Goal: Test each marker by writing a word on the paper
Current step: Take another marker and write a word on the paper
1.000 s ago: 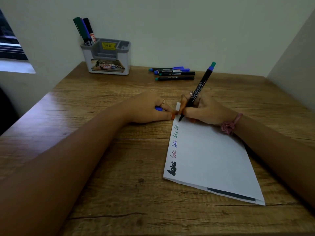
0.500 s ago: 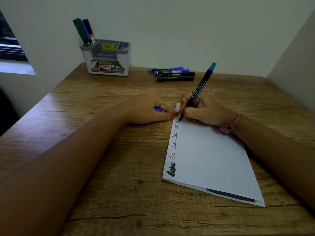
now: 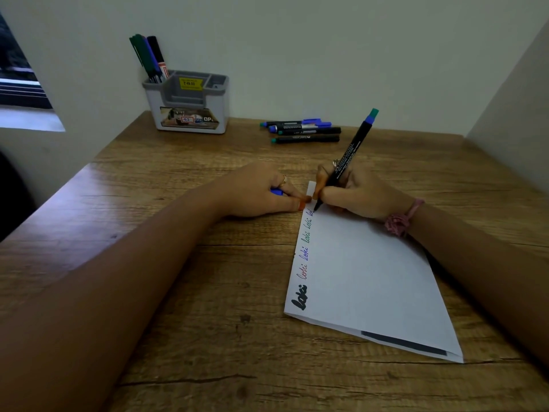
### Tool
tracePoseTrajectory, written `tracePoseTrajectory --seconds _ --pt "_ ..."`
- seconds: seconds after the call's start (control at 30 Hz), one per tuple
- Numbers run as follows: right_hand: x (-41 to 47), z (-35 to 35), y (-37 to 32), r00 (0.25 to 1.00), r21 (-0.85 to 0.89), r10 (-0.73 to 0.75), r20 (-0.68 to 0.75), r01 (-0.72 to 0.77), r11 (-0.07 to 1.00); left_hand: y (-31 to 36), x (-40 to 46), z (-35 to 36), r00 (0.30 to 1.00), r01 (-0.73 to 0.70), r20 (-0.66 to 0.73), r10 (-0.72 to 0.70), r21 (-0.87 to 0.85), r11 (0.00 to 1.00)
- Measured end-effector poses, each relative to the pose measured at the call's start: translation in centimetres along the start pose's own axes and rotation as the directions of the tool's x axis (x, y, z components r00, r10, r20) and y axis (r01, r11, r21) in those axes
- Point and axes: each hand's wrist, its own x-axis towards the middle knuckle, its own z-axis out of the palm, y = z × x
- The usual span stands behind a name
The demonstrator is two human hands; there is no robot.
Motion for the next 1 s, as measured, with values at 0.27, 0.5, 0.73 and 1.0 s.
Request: tracePoseTrajectory --seconds 0.27,0.5,0.73,1.0 --pt "0.09 -0.04 0.20 0.999 0.003 0.020 -0.031 -0.020 1.000 -0.51 0.31 0.16 1.000 -0.009 0.000 0.009 -0.038 0.999" --pt "0.17 -0.03 0.24 0.999 -0.020 -0.003 -0.043 0.003 1.000 -0.17 0.22 0.05 1.000 -0.004 0.002 0.004 -0.011 1.000" --pt "0.23 0.27 0.40 0.997 -0.010 -0.013 -0.073 0.013 1.000 -0.09 0.08 0.01 1.000 -0.002 -0.001 0.002 -0.013 1.000" --pt "0.32 0.01 0.60 0.994 0.030 0.025 -0.103 -0.022 0.999 0.02 -0.04 -0.12 1.000 -0.008 -0.025 0.008 -0.006 1.000"
